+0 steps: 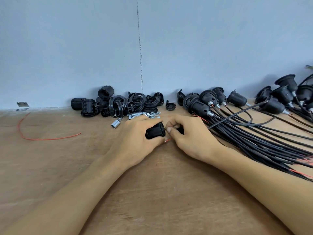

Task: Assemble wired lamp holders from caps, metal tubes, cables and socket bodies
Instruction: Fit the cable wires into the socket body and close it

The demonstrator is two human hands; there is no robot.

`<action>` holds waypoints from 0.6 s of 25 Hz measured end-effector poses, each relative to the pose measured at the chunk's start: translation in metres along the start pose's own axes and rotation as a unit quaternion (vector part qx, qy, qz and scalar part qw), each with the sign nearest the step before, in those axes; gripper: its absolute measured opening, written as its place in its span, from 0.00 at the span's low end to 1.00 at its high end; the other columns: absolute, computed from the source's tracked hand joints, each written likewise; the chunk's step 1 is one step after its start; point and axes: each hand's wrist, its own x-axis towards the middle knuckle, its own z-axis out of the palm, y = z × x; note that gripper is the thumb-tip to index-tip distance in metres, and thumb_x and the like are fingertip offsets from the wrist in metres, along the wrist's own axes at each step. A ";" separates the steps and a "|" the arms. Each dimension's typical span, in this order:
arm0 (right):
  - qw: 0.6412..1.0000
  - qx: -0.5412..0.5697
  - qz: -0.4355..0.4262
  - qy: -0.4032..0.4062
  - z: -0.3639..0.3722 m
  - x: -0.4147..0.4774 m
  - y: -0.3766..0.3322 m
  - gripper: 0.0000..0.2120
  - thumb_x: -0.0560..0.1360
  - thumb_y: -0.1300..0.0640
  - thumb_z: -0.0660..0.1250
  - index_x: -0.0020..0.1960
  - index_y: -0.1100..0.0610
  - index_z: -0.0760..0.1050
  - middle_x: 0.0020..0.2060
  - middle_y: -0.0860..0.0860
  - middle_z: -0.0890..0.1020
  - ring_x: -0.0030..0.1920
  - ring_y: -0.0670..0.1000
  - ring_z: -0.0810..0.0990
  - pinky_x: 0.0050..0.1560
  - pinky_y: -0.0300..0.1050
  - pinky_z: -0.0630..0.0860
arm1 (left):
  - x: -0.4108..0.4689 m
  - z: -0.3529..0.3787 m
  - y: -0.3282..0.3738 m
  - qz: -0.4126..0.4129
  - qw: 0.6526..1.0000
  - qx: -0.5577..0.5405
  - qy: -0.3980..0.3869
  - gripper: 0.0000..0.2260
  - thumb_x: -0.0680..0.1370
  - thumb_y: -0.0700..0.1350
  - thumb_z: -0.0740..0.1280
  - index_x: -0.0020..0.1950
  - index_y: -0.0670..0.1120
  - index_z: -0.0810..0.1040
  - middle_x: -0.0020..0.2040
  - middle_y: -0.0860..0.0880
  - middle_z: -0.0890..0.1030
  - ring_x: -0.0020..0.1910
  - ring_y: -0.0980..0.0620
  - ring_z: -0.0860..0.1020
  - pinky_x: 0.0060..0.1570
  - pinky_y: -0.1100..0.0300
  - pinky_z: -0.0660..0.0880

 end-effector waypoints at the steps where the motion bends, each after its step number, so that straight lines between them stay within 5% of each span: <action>1: 1.000 -0.001 0.000 0.002 -0.001 -0.001 0.000 0.07 0.76 0.61 0.67 0.41 0.52 0.79 0.33 0.44 0.82 0.38 0.44 0.78 0.40 0.31 0.70 | 0.001 0.000 0.001 -0.001 1.000 -0.007 0.003 0.18 0.68 0.64 0.67 0.57 0.63 0.79 0.40 0.57 0.78 0.43 0.58 0.76 0.40 0.59 0.73; 8: 1.000 -0.010 -0.021 0.006 0.000 -0.003 -0.003 0.08 0.76 0.63 0.66 0.42 0.54 0.79 0.33 0.45 0.81 0.39 0.45 0.77 0.39 0.29 0.68 | 0.001 0.000 -0.003 -0.007 1.000 0.000 -0.018 0.14 0.69 0.65 0.69 0.49 0.59 0.80 0.38 0.57 0.77 0.43 0.56 0.76 0.40 0.54 0.75; 15: 0.999 -0.021 -0.025 0.001 -0.003 -0.004 -0.005 0.07 0.76 0.64 0.66 0.43 0.55 0.79 0.33 0.42 0.79 0.39 0.45 0.76 0.40 0.30 0.68 | 0.002 0.000 0.000 -0.015 0.999 -0.008 -0.038 0.18 0.68 0.66 0.67 0.55 0.62 0.80 0.41 0.58 0.77 0.45 0.59 0.76 0.43 0.57 0.74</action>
